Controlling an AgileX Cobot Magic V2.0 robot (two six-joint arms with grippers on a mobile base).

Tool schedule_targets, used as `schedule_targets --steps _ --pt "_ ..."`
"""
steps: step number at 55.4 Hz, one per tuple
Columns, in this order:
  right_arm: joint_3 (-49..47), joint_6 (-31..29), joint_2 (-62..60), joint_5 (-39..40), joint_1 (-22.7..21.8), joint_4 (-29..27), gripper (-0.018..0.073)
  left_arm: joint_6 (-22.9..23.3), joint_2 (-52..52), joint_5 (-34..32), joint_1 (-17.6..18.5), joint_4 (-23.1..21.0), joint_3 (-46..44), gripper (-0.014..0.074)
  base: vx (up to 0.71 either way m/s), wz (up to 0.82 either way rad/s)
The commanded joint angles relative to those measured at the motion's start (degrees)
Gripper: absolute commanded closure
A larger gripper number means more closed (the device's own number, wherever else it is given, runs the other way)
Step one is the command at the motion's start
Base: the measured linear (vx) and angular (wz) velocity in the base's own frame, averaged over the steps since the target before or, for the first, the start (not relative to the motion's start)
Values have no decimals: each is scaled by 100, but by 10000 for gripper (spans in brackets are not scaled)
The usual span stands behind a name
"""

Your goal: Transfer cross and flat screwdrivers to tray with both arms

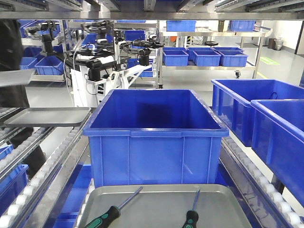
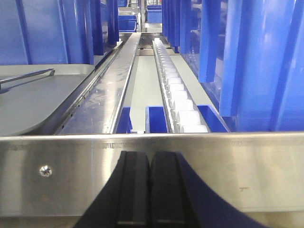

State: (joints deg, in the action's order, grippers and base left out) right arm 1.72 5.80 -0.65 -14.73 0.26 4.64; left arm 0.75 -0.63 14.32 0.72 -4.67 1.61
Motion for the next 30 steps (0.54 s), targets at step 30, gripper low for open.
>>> schedule_targets --steps 30 --pt "45 1 -30 454 -37 60 570 61 -71 -432 -6 -10 -153 602 0 0"
